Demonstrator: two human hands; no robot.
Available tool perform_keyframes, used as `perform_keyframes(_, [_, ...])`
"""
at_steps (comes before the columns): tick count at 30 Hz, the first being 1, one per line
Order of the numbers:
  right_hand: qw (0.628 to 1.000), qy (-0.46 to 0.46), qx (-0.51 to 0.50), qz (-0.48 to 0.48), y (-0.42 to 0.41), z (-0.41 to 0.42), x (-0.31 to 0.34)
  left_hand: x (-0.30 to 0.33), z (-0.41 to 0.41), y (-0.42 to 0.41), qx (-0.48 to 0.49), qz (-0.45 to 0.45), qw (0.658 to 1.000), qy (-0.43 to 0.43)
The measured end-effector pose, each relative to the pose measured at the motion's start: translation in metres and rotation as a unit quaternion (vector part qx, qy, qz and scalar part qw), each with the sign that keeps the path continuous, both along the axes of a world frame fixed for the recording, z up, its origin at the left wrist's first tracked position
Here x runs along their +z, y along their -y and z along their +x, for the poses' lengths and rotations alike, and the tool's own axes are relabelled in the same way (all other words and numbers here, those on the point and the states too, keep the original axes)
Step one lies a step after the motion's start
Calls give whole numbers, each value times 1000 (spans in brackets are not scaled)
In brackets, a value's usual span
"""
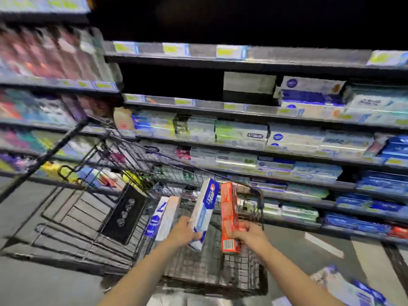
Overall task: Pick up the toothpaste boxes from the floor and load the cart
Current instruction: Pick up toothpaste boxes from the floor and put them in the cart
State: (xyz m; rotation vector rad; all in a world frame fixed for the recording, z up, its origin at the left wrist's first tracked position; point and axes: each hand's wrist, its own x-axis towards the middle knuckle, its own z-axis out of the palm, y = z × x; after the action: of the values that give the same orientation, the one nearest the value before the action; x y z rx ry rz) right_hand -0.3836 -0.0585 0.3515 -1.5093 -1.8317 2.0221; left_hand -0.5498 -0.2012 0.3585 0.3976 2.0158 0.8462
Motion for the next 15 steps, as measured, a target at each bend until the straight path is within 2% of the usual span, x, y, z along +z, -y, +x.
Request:
perform_keyframes(6, [998,50,-8,-42,32,-96,-56,-63,-94,23,-18,-36,999,7])
perform_keyframes(10, [992,71,-24,-100,47,-134,-99,-118,-131,28,6,-83,996,12])
perform_keyframes(15, [982,104,-57,-145,43,-179,-165,-199,-157,16,-22,-149,988,11])
